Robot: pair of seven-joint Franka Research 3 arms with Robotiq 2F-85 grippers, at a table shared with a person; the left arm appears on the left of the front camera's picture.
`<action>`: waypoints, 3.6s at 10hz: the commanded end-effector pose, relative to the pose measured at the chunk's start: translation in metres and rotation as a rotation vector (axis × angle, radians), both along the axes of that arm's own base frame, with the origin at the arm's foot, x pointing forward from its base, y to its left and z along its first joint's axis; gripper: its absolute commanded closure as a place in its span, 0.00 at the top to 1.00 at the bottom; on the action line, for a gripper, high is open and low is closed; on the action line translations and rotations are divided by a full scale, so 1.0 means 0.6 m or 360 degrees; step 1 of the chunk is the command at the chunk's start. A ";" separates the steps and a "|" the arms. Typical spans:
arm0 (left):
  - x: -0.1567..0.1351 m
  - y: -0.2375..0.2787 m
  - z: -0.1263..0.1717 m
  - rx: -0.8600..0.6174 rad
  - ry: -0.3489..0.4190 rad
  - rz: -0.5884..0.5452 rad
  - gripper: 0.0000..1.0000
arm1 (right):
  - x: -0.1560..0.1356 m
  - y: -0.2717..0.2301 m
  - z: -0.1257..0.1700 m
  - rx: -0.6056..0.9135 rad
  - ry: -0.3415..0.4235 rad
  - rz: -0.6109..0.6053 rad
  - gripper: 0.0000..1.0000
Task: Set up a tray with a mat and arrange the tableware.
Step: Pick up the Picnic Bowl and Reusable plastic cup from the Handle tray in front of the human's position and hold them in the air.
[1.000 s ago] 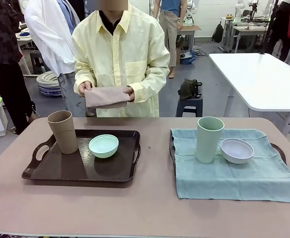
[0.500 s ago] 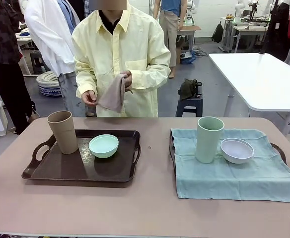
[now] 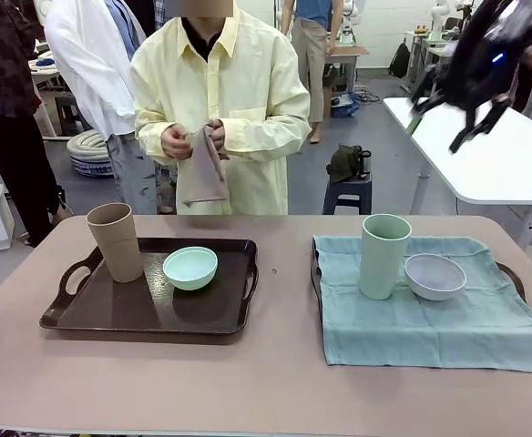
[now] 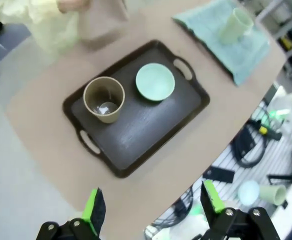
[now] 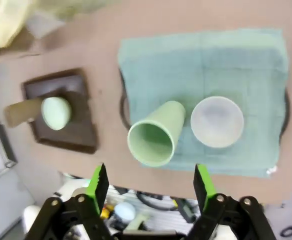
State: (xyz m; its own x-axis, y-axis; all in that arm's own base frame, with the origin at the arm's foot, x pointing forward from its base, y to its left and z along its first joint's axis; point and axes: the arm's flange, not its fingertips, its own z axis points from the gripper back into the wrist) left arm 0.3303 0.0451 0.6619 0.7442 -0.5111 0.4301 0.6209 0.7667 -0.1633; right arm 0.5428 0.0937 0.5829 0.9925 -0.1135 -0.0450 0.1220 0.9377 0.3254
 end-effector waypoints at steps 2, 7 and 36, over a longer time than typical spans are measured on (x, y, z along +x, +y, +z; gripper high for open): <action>-0.007 -0.032 -0.009 0.0261 -0.0005 -0.0105 1.00 | 0.075 0.073 -0.075 -0.0155 0.0067 0.0007 0.89; 0.000 -0.037 -0.003 0.0200 0.0008 -0.0098 1.00 | 0.071 0.085 -0.113 -0.0117 0.0069 0.0038 0.89; 0.193 0.171 -0.243 -0.0486 -0.0557 -0.0758 1.00 | -0.078 0.599 -0.217 -0.0609 0.0087 0.0383 0.89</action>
State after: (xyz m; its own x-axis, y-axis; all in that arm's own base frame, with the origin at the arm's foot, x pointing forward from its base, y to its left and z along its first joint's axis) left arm 0.4424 0.1447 0.5136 0.2857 -0.5908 0.7545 0.9312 0.3572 -0.0729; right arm 0.5538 0.4939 0.4750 0.9774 0.1554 -0.1435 -0.1620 0.9862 -0.0354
